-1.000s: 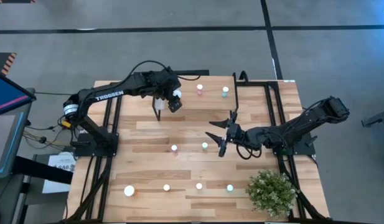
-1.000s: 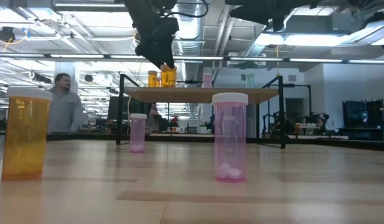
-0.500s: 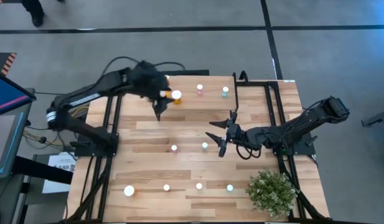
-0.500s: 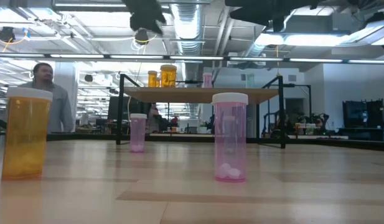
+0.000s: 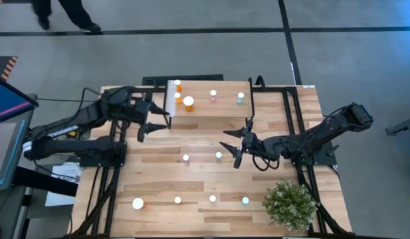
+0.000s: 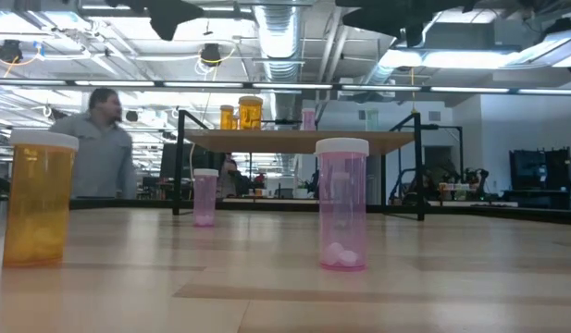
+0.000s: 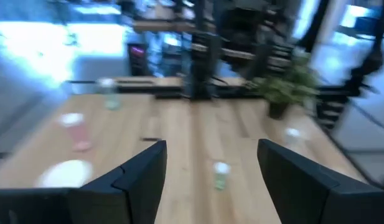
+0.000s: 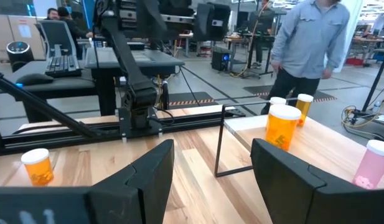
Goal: Pick and place medicine bottles onto shelf by color
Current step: Put the top pink pill bottle on the shelf
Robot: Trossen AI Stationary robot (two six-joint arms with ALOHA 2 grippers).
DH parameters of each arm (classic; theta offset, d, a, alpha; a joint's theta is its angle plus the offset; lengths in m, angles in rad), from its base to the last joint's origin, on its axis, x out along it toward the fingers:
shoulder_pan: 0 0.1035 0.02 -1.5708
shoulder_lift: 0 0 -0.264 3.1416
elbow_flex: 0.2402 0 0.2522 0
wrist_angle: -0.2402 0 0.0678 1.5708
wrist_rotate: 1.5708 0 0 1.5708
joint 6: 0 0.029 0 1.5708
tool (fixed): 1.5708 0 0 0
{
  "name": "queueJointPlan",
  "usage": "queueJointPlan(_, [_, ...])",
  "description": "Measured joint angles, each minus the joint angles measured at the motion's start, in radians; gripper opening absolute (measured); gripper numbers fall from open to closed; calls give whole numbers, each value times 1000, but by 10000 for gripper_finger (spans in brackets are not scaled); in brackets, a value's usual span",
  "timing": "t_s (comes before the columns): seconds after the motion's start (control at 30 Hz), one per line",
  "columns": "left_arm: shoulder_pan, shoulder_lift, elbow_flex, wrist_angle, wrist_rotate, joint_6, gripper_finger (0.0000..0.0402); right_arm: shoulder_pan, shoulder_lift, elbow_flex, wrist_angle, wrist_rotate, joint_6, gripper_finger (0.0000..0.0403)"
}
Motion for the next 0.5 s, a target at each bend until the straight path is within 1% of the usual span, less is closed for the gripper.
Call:
queueJointPlan(0.1, [0, -52, -34, 7, -32, -4, 238, -5, 0, 0, -1, 0, 0, 235])
queueJointPlan(0.3, [0, -106, -67, 3, -22, -5, 232, -5, 0, 0, -4, -1, 0, 235])
queueJointPlan(0.4, [0, -111, -77, 3, 32, 15, 195, -5, 0, 0, -5, -1, 0, 235])
queueJointPlan(0.5, [-1, -111, -77, 3, 73, 37, 129, -5, 0, 0, -5, -1, 0, 235])
